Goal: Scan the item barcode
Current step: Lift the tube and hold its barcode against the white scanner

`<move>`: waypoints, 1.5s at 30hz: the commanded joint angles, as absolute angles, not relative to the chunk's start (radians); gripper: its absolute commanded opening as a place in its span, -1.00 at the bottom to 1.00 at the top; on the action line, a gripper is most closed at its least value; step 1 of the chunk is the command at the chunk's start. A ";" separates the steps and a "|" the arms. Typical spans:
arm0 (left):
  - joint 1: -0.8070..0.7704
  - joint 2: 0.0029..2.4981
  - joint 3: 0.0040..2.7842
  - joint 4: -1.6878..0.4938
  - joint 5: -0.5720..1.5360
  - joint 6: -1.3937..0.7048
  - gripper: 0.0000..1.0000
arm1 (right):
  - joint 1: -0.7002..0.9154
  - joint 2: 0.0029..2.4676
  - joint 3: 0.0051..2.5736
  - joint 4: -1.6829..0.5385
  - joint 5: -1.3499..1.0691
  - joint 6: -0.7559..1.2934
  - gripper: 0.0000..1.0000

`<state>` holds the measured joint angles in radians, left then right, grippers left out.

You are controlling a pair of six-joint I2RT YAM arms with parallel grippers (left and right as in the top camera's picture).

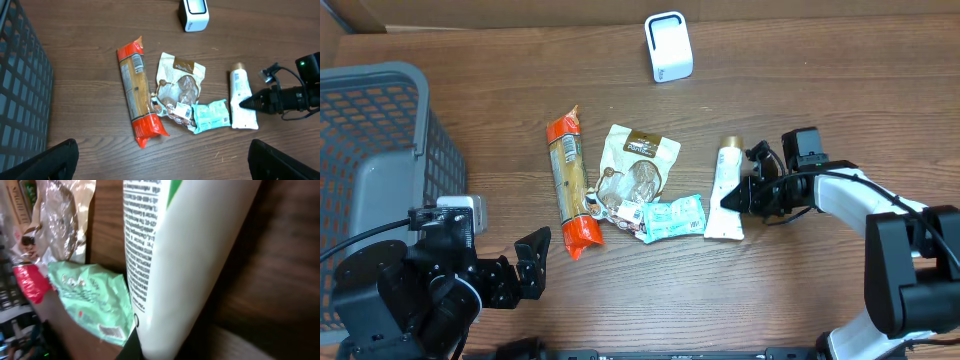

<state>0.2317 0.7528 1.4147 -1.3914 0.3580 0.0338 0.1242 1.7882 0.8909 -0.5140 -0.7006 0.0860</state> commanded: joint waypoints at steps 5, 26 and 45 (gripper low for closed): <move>0.235 0.752 1.426 -1.388 0.352 0.049 0.99 | 0.128 1.762 1.082 -0.699 -0.833 0.073 -0.93; 0.235 0.752 1.426 -1.388 0.352 0.049 0.99 | 0.440 1.750 1.608 -0.752 0.158 -0.148 -0.93; 0.235 0.752 1.426 -1.388 0.352 0.049 0.99 | 0.429 1.922 1.686 -0.242 0.450 -0.675 -0.93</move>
